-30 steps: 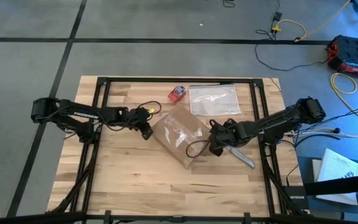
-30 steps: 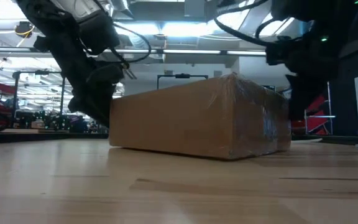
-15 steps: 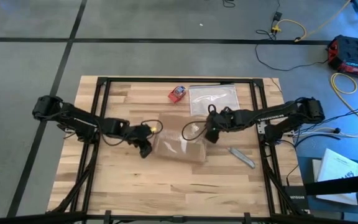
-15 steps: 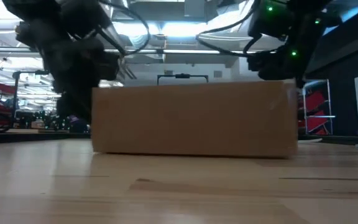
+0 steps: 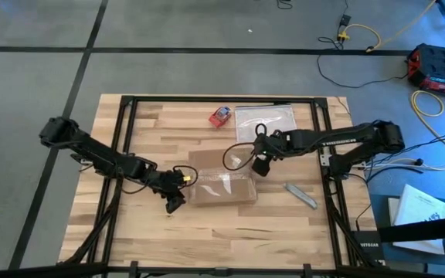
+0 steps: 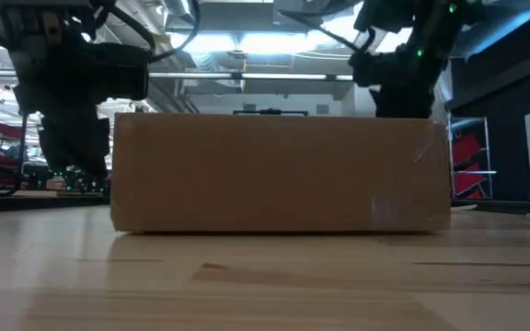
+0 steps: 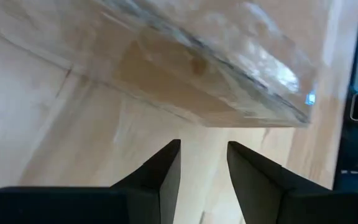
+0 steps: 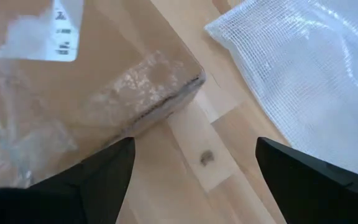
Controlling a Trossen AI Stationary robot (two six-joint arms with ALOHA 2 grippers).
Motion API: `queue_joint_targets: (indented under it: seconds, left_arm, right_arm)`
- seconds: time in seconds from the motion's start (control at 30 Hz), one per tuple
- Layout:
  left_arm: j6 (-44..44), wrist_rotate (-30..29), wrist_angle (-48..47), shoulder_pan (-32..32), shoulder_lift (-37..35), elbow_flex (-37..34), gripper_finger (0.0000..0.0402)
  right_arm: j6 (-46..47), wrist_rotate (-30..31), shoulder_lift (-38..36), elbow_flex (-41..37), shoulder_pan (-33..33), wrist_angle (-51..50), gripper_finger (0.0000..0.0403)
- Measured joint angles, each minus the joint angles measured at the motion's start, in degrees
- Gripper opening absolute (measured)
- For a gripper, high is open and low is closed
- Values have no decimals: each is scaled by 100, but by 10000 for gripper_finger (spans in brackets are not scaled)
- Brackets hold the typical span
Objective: Unpack boxes
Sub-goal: Open the box using the silver cutter
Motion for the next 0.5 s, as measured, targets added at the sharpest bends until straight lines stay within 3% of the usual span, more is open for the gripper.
queue_joint_targets:
  seconds: [0.27,0.5]
  left_arm:
    - [395,257,-11,-54,-444,203,115]
    - [890,71,229,0,-605,637,115]
  right_arm:
    - [483,-639,-369,239,437,-1818,323]
    - [1507,-627,-750,-79,1500,-2057,323]
